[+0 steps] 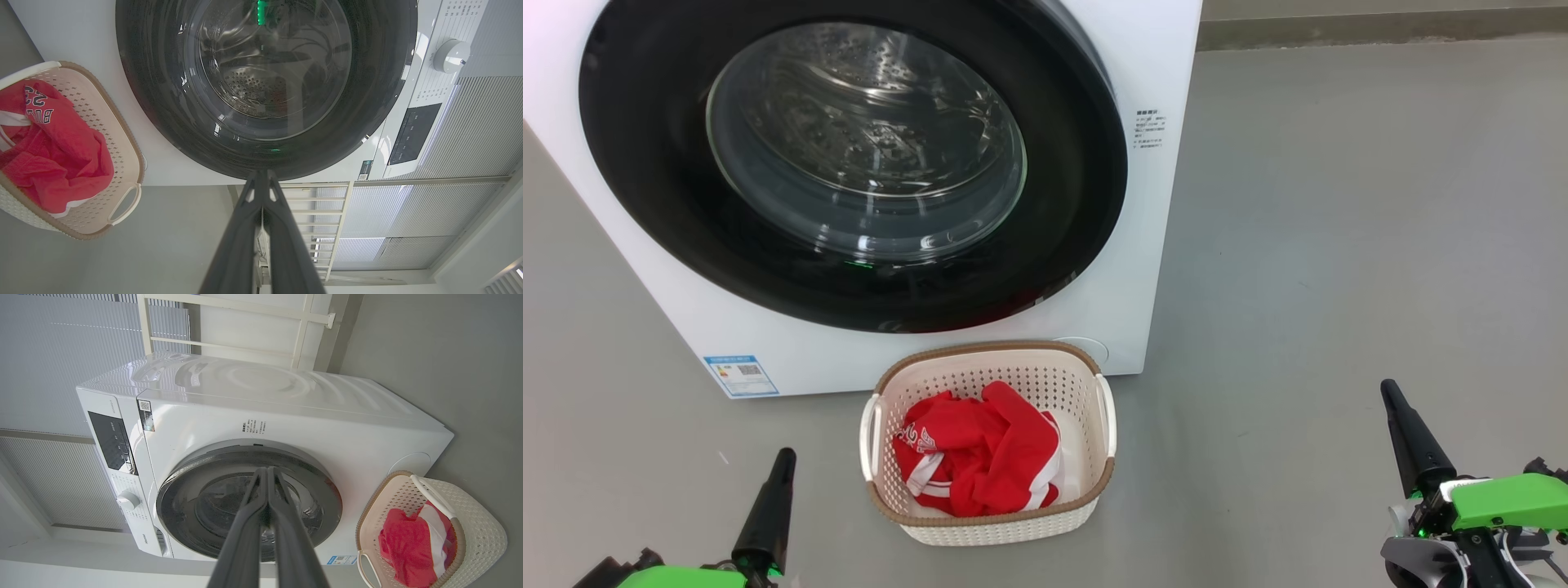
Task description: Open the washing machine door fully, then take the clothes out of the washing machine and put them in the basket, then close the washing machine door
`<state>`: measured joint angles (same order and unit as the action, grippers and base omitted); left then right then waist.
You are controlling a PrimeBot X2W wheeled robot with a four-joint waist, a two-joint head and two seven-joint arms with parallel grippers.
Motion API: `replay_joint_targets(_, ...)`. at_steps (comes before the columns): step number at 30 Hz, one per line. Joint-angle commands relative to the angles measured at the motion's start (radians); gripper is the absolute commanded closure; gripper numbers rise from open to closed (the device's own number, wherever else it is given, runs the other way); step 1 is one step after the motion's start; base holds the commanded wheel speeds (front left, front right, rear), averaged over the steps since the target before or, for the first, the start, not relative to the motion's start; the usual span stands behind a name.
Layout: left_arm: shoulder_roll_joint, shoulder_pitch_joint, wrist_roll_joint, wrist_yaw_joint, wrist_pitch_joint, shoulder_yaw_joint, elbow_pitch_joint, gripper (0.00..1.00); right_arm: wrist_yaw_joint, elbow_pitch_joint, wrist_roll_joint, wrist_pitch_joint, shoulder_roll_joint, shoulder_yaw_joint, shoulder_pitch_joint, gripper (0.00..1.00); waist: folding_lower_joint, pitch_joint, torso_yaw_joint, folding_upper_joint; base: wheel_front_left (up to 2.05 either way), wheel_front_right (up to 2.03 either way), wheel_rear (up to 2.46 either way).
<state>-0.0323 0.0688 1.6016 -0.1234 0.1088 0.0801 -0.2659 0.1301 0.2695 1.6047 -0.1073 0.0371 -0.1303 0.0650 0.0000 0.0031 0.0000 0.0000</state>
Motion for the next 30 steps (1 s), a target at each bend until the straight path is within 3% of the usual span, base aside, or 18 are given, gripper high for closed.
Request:
replay_joint_targets(1,-0.018,0.039,0.007,-0.007,0.004,0.034,0.021,1.00,0.001,-0.025,0.004,-0.006,0.014,0.017,0.043,1.00,0.0000,0.000,0.000,0.0000,0.00,0.00,0.00)
replay_joint_targets(30,-0.018,0.039,0.007,-0.007,0.004,0.034,0.021,1.00,0.001,-0.025,0.004,-0.006,0.014,0.016,0.043,1.00,0.0000,0.000,0.000,0.0000,0.00,0.00,0.00)
